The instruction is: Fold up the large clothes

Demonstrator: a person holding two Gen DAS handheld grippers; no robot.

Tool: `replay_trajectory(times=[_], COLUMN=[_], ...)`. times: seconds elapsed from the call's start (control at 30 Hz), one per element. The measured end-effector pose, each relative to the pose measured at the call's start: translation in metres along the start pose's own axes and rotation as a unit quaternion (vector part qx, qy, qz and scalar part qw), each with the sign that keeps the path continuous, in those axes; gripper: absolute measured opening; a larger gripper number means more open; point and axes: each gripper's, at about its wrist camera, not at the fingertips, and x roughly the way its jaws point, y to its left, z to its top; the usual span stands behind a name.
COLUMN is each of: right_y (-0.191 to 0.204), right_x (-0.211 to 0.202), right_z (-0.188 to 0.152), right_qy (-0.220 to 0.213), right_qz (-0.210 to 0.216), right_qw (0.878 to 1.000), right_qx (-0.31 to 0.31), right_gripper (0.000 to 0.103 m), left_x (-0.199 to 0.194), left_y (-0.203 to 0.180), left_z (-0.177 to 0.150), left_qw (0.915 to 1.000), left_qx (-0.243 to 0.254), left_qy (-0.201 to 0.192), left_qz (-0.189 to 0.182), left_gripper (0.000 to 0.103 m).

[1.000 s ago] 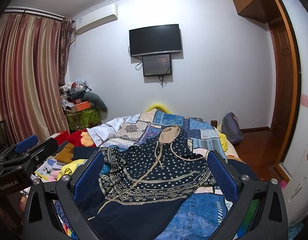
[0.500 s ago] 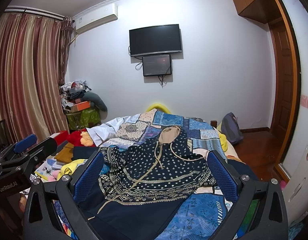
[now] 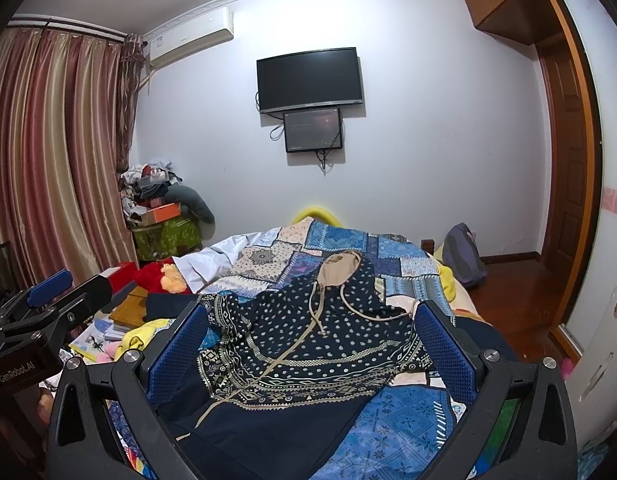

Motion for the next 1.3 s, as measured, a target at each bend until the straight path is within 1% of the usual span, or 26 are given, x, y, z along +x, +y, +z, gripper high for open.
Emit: replay_trajectory(times=[0.33, 0.53, 0.63, 0.73, 0.8, 0.9, 0.97, 1.03, 1.1, 1.17, 1.2, 1.27, 1.3], right_y=[0.000, -0.006, -0.012, -0.017, -0.019, -0.024, -0.027, -0.027, -0.026, -0.025, -0.024, -0.025, -0.024], right_x=[0.003, 0.013, 0.030, 0.054, 0.075, 0.116, 0.144, 0.170, 0.197, 0.224, 0.238, 0.267, 0.284], right_z=[-0.003, -0.007, -0.008, -0.008, -0.008, -0.008, -0.007, -0.007, -0.007, -0.007, -0.007, -0.006, -0.007], right_qy=[0.006, 0.020, 0.034, 0.051, 0.065, 0.094, 0.111, 0.119, 0.125, 0.135, 0.141, 0.151, 0.160], right_qz=[-0.002, -0.003, 0.002, 0.002, 0.002, 0.001, -0.004, -0.011, -0.022, -0.032, -0.034, -0.030, -0.031], right_qw=[1.000, 1.000, 0.999, 0.999, 0.998, 0.996, 0.994, 0.992, 0.990, 0.988, 0.986, 0.984, 0.982], right_qx=[0.005, 0.012, 0.015, 0.012, 0.006, -0.007, -0.018, -0.035, -0.056, -0.074, -0.083, -0.092, -0.095], right_gripper=[0.103, 0.103, 0.103, 0.103, 0.103, 0.103, 0.103, 0.103, 0.103, 0.103, 0.103, 0.103, 0.103], left_x=[0.009, 0.027, 0.048, 0.078, 0.099, 0.139, 0.165, 0.195, 0.226, 0.254, 0.266, 0.292, 0.309], left_y=[0.003, 0.005, 0.012, 0.026, 0.039, 0.066, 0.087, 0.112, 0.137, 0.162, 0.173, 0.195, 0.207], left_z=[-0.002, -0.007, -0.009, -0.011, -0.012, -0.016, -0.020, -0.026, -0.034, -0.044, -0.050, -0.064, -0.073], left_qw=[0.9999, 0.9996, 0.9991, 0.9975, 0.9962, 0.9926, 0.9891, 0.9838, 0.9766, 0.9679, 0.9633, 0.9529, 0.9461], left_qx=[-0.003, 0.001, 0.002, 0.004, 0.002, -0.009, -0.022, -0.039, -0.068, -0.099, -0.110, -0.134, -0.145], left_qy=[0.011, 0.027, 0.038, 0.060, 0.073, 0.103, 0.123, 0.152, 0.186, 0.214, 0.225, 0.248, 0.264], left_qz=[0.002, 0.008, 0.019, 0.036, 0.047, 0.063, 0.078, 0.087, 0.084, 0.089, 0.097, 0.112, 0.121], left_gripper=[0.103, 0.103, 0.103, 0.103, 0.103, 0.103, 0.103, 0.103, 0.103, 0.103, 0.103, 0.103, 0.103])
